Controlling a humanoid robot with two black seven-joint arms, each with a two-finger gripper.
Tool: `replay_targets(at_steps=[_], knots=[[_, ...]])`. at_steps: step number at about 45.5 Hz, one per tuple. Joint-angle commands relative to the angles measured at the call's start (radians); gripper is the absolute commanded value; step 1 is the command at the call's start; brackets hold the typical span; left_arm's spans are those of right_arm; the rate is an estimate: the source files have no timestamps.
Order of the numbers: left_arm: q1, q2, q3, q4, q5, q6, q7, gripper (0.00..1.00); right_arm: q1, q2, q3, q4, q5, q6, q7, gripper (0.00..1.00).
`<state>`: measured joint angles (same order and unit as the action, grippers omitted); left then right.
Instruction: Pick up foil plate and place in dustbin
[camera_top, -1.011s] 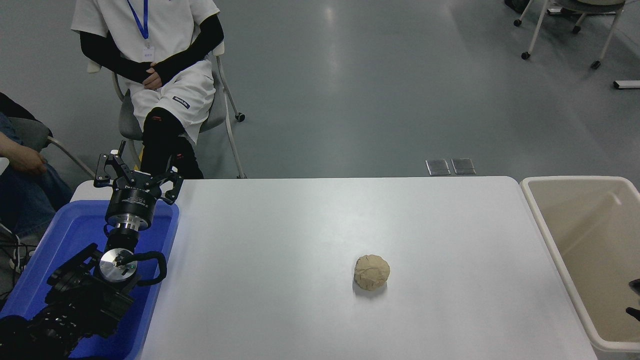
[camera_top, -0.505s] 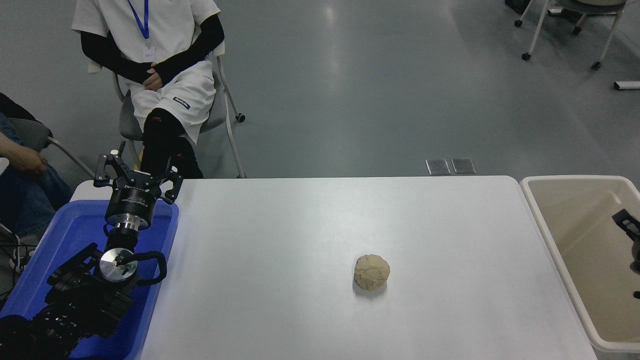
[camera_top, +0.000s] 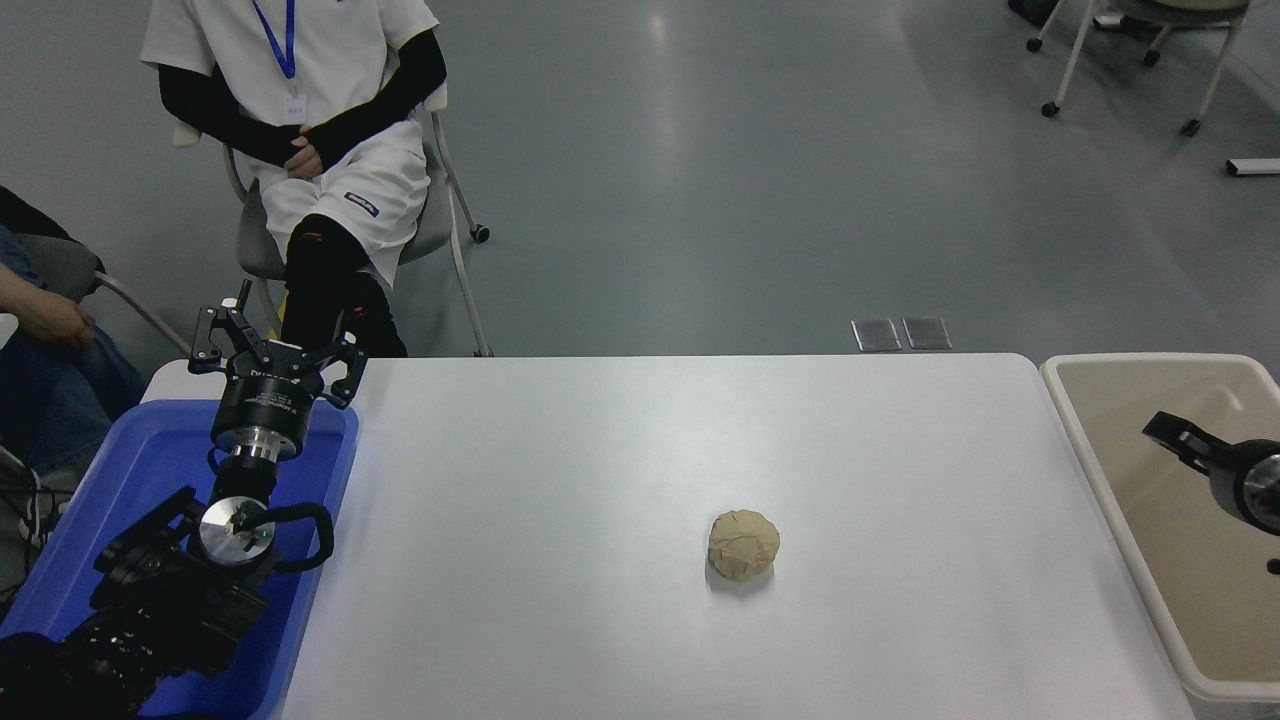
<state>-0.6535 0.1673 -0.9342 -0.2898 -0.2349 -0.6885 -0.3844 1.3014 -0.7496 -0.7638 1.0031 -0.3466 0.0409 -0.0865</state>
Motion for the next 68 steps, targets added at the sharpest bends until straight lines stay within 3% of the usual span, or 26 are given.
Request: replay_targets(at_steps=[1,13,21,31,51,68], knots=[[0.0,0.0,0.0,0.0,0.0,0.0,0.001,0.99,0.194,0.084,-0.166,0.052,0.001,0.204,0.001,1.0],[0.0,0.0,0.002,0.0,0.0,0.0,0.001,0.99,0.219,0.168,-0.196,0.06,-0.012,0.27,0.001,1.0],[0.0,0.0,0.002,0.0,0.0,0.0,0.001,0.99,0.326,0.306,-0.259,0.069,-0.038,0.499,0.001,1.0],[0.0,0.0,0.002,0.0,0.0,0.0,0.001,0.99,0.475,0.403,-0.27,0.086,-0.038,0.744,0.001,1.0],[0.0,0.0,0.002,0.0,0.0,0.0,0.001,0.99,0.71,0.421,-0.244,0.085,-0.019,0.744,0.001,1.0],[0.0,0.0,0.002,0.0,0.0,0.001,0.001,0.99,0.728,0.447,-0.298,0.08,0.032,0.744,0.004,1.0]])
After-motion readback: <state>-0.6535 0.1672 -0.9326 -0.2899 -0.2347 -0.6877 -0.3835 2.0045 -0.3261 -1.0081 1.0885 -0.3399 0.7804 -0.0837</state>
